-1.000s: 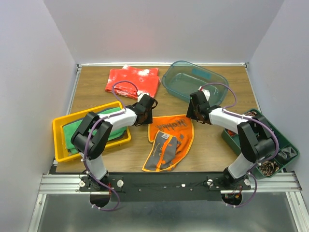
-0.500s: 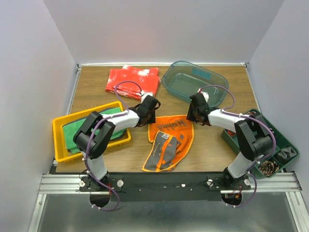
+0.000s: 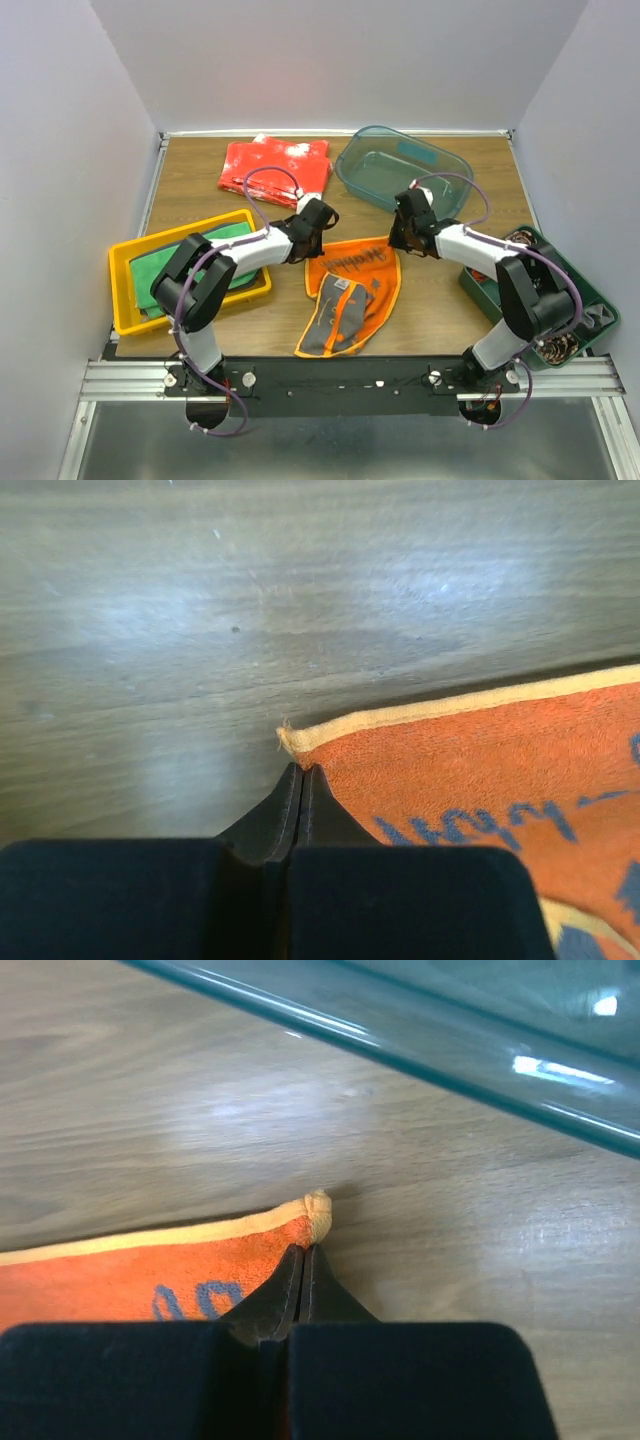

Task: Fold and stack the towels
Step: Flatten out the towel at the center of the board.

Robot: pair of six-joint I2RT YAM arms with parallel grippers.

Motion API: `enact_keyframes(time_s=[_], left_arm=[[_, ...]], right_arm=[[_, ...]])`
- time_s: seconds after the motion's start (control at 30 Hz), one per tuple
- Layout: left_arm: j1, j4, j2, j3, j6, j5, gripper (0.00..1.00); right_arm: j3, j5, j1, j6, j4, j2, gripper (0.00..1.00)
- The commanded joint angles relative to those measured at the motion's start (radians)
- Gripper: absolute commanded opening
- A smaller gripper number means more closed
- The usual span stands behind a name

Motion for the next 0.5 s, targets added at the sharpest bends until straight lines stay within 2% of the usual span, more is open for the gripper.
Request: enact_keyframes(time_s=[0.0, 0.17, 0.4, 0.47], left_arm=[[-0.005, -0.186, -0.179, 0.118, 0.075, -0.125, 0.00], [-0.007, -0.284, -0.308, 0.242, 0.164, -0.153, 0.00], [-0.007, -0.314, -0.533, 0.299, 0.279, -0.075, 0.00], [-0.005, -0.312, -0.578, 0.310, 0.310, -0.015, 0.00]], right_arm=[[0.088, -0.020, 0.000, -0.020, -0.074, -0.176, 0.01], [0.182, -0.055, 0.000, -0.035, -0.125, -0.338, 0.01], [0.285, -0.086, -0.001, -0.057, -0.172, -0.483, 0.01], [0.302, -0.110, 0.000, -0.066, -0.179, -0.510, 0.01]])
